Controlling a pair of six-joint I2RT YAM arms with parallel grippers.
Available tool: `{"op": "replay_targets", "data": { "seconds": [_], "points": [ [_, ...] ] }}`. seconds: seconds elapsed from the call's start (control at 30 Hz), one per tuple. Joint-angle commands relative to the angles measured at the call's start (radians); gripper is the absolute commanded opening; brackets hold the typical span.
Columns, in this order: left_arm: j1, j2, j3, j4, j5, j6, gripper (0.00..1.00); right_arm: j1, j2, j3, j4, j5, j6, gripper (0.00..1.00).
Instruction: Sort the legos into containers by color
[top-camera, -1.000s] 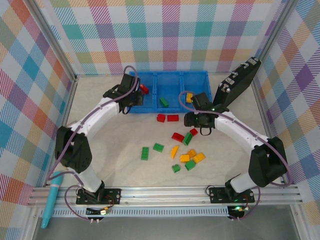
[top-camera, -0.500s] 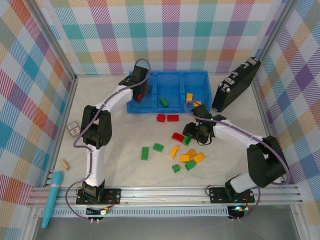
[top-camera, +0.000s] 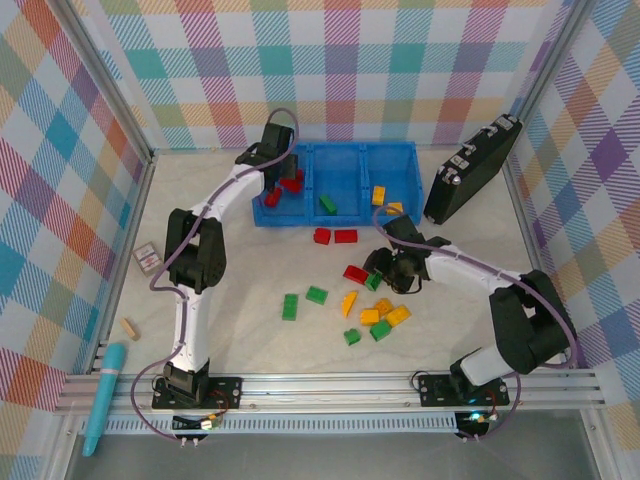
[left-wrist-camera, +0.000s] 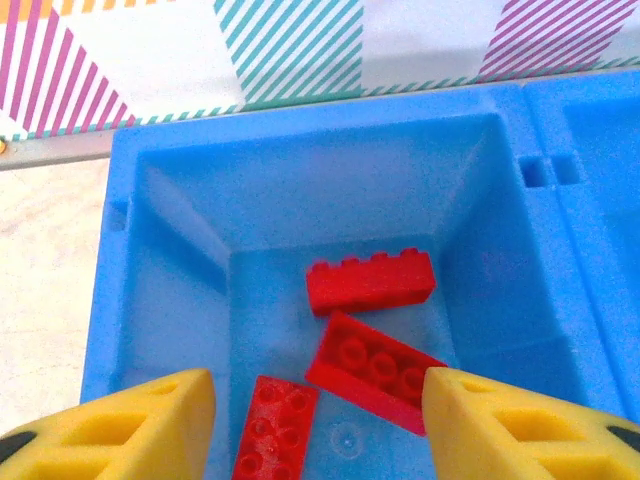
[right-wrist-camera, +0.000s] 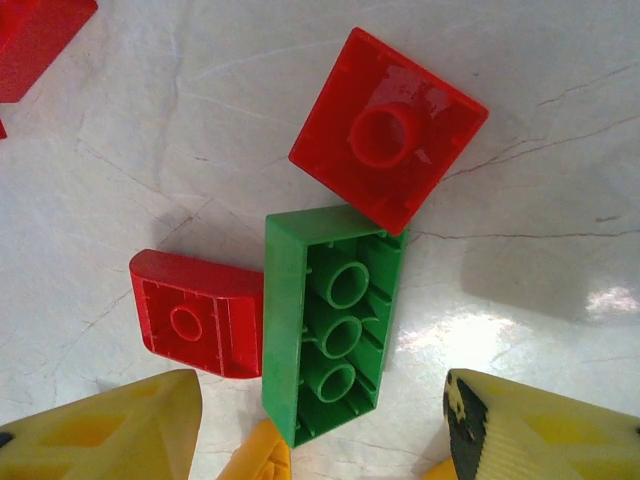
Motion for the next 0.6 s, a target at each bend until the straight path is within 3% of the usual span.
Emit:
{"op": "replay_targets", "data": {
  "seconds": [0.0, 0.2, 0.4, 0.57],
  "points": [
    [0.008, -0.1, 0.025, -0.023, 0.015, 0.031, 0.58, -0.005, 0.035, -0.009, 0.03, -0.019, 0.029, 0.64],
    [0.008, -0.288, -0.037, -0.055, 0.014, 0.051, 0.61, -0.005, 0.085, -0.019, 0.068, -0.015, 0.033, 0.59],
    [0.02, -0.578, -0.222, -0.035, 0.099, -0.032, 0.63, -0.008, 0.123, -0.021, 0.081, 0.003, 0.026, 0.51],
    [0.022, -0.742, -0.315, -0.095, 0.066, -0.028, 0.64, -0.009, 0.136, -0.026, 0.099, 0.015, 0.011, 0.39]
  ]
}}
